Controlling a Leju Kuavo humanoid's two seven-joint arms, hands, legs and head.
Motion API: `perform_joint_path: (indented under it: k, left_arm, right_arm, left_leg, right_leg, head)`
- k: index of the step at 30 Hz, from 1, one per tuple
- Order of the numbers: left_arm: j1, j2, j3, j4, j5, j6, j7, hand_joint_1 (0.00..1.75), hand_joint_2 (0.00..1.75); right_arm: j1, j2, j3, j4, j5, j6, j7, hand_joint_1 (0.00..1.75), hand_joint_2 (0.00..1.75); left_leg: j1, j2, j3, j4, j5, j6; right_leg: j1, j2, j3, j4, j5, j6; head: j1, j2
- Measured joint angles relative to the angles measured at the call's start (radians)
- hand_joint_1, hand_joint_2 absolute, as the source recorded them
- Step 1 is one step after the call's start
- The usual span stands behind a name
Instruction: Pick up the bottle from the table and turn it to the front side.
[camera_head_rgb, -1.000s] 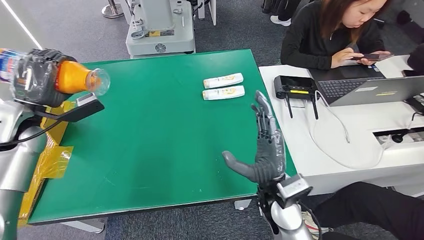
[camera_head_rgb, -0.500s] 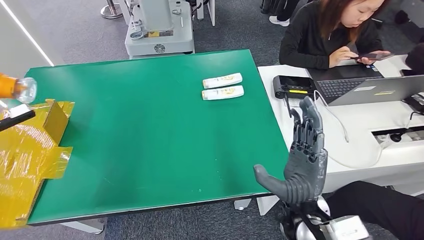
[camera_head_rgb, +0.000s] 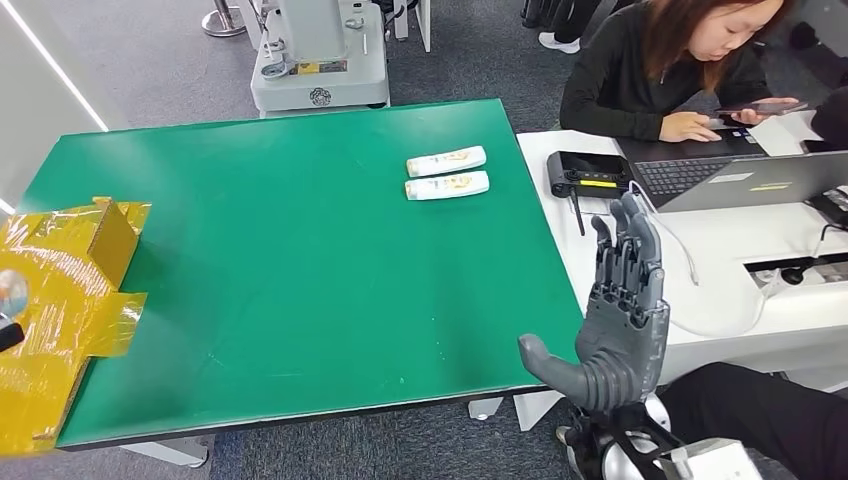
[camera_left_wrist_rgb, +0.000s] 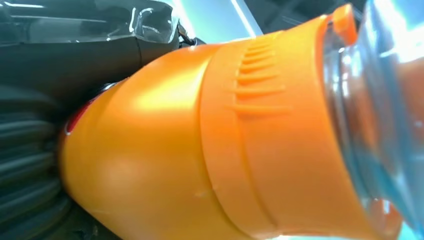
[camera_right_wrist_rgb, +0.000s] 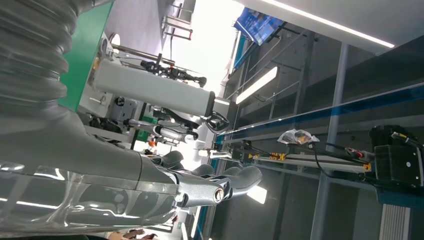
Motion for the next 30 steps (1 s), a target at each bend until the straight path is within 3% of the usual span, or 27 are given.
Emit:
perform_joint_path:
  k: [5,11,22,30]
  left_arm:
    - [0.106,-0.068,0.007,-0.044,-0.029,-0.017,-0.001,1.73,1.75]
    - [0.112,-0.107,-0.022,-0.047,-0.04,-0.032,-0.028,1.75,1.75]
    - [-0.095,-0.172,-0.195,0.081,-0.062,0.012,-0.039,1.65,1.75]
    - [-0.162,-0.252,-0.271,0.182,-0.052,0.049,-0.015,1.64,1.75]
  right_arm:
    - [0.0,0.0,-0.002,0.0,-0.009,0.011,0.0,0.0,1.75]
    - [0.001,0.0,-0.002,0.001,-0.022,0.008,-0.009,0.0,1.75]
    - [0.003,0.002,-0.002,0.001,0.006,0.0,0.003,0.0,1.75]
    - [0.0,0.012,-0.002,0.019,0.024,0.012,0.004,0.0,1.75]
  left_leg:
    - [0.0,0.0,0.0,0.0,0.0,0.0]
    - [0.0,-0.001,0.0,0.001,0.0,0.0]
    - [0.0,-0.002,0.0,0.001,0.002,-0.001]
    - [0.0,-0.001,0.0,0.001,0.002,-0.001]
  right_leg:
    - [0.0,-0.001,0.001,-0.001,0.001,0.0]
    - [0.0,-0.001,0.001,-0.001,0.002,0.001]
    - [0.0,-0.002,0.001,0.0,0.004,0.0]
    - [0.0,-0.001,0.001,0.0,0.005,0.0]
  head:
    - [0.0,0.0]
    - [0.0,0.0]
    - [0.0,0.0]
    - [0.0,0.0]
